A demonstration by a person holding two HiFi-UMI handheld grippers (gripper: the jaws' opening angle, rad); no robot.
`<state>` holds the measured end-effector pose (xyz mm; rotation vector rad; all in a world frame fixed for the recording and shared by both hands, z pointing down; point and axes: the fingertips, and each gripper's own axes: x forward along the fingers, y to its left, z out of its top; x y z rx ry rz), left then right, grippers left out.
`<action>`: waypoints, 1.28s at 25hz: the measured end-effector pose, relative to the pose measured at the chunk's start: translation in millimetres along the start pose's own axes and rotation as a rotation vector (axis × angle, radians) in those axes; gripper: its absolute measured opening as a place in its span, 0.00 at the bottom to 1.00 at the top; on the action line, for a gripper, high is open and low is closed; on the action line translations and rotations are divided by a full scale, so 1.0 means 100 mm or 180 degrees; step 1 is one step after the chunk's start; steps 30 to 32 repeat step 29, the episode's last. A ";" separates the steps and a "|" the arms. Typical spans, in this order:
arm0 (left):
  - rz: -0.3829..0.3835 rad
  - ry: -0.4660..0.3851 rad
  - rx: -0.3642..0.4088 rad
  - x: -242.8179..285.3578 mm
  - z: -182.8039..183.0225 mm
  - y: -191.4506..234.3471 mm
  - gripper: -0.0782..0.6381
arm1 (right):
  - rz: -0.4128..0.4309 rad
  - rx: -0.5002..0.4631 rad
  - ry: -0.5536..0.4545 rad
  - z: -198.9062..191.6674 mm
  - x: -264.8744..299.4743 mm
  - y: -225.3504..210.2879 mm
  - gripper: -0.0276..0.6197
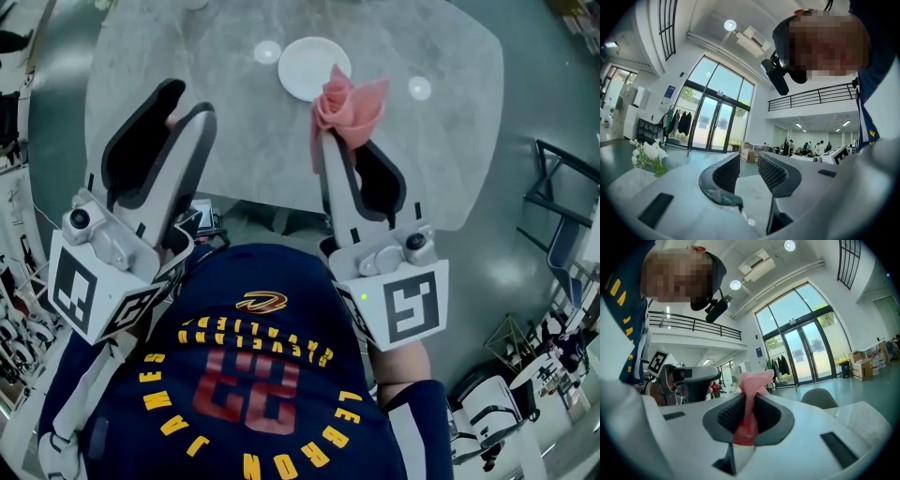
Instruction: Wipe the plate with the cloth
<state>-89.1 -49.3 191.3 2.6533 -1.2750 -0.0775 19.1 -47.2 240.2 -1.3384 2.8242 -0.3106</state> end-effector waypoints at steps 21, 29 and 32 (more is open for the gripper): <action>0.0038 0.0029 -0.0066 0.07 -0.07 -0.05 0.28 | -0.0061 0.0019 0.0026 -0.05 -0.13 -0.11 0.10; 0.0029 0.0037 -0.0057 0.03 -0.04 -0.06 0.28 | -0.0070 0.0024 0.0050 -0.06 -0.14 -0.05 0.10; 0.0029 0.0037 -0.0057 0.03 -0.04 -0.06 0.28 | -0.0070 0.0024 0.0050 -0.06 -0.14 -0.05 0.10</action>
